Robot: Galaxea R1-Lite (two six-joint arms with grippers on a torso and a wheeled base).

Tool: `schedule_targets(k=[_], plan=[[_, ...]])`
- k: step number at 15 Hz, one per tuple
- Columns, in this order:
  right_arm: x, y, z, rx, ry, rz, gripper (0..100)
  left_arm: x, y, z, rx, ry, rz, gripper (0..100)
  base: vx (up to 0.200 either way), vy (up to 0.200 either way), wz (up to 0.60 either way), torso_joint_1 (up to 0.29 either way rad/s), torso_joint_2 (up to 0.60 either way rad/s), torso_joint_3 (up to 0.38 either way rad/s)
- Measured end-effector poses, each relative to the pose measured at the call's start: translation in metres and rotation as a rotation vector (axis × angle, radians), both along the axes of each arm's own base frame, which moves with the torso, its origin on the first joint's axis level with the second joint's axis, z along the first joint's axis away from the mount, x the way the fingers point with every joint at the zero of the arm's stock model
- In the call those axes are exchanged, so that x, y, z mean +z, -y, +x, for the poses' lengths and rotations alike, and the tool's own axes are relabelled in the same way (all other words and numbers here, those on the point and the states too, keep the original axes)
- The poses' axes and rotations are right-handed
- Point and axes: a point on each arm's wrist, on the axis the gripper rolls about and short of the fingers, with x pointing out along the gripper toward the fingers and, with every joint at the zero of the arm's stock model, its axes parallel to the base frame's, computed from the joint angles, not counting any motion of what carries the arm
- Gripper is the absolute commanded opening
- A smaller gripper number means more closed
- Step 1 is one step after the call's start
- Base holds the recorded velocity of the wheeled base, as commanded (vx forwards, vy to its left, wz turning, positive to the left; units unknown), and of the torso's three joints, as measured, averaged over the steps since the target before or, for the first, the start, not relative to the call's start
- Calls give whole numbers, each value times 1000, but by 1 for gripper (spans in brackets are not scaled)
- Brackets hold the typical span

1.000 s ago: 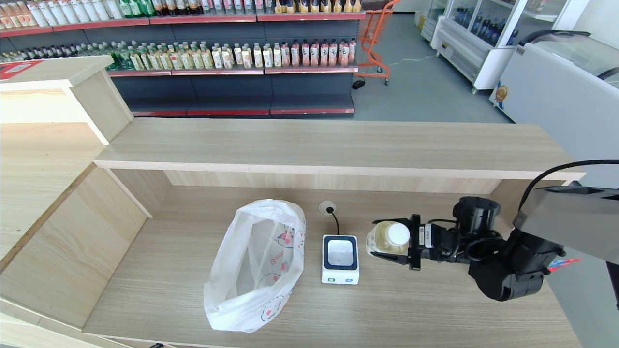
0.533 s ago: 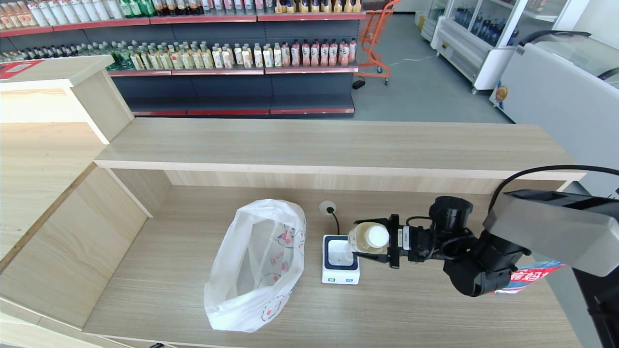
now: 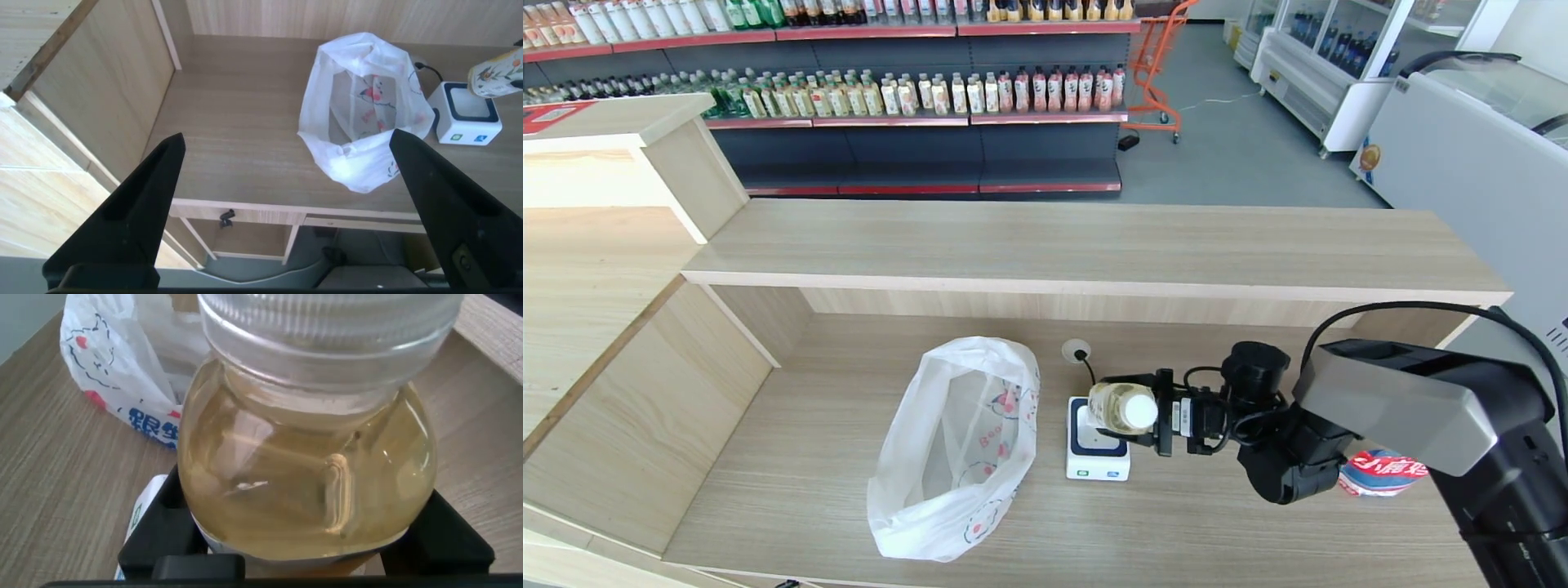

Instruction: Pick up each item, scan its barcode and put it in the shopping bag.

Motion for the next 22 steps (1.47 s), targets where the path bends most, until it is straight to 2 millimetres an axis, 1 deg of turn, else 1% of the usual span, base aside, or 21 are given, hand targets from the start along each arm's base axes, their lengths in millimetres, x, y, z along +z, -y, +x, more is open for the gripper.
schedule_targets(k=[5,9,10,11,13,14,15,16,18,20,21,22], plan=[[-17,-2,6,25,1,0,0,0,0,0,0,0,0,100,0,0,0,0,0,0],[-17,-6,14,40,11,10,0,0,0,0,0,0,0,100,0,0,0,0,0,0],[-12,-6,15,37,0,16,0,0,0,0,0,0,0,100,0,0,0,0,0,0],[-1,-5,16,34,-17,28,0,0,0,0,0,0,0,100,0,0,0,0,0,0],[43,-1,11,29,-64,77,0,0,0,0,0,0,0,100,0,0,0,0,0,0],[65,6,3,6,-126,102,0,0,0,0,0,0,0,100,0,0,0,0,0,0],[84,15,-9,-33,-215,129,0,0,0,0,0,0,0,100,0,0,0,0,0,0],[97,25,-23,-96,-315,162,0,0,0,0,0,0,0,100,0,0,0,0,0,0],[112,40,-61,-227,-542,230,0,0,0,0,0,0,0,100,0,0,0,0,0,0],[120,48,-97,-318,-727,298,0,0,0,0,0,0,0,100,0,0,0,0,0,0],[123,49,-111,-370,-790,337,0,0,0,0,0,0,0,100,0,0,0,0,0,0],[127,51,-119,-397,-815,366,0,0,0,0,0,0,0,100,0,0,0,0,0,0]])
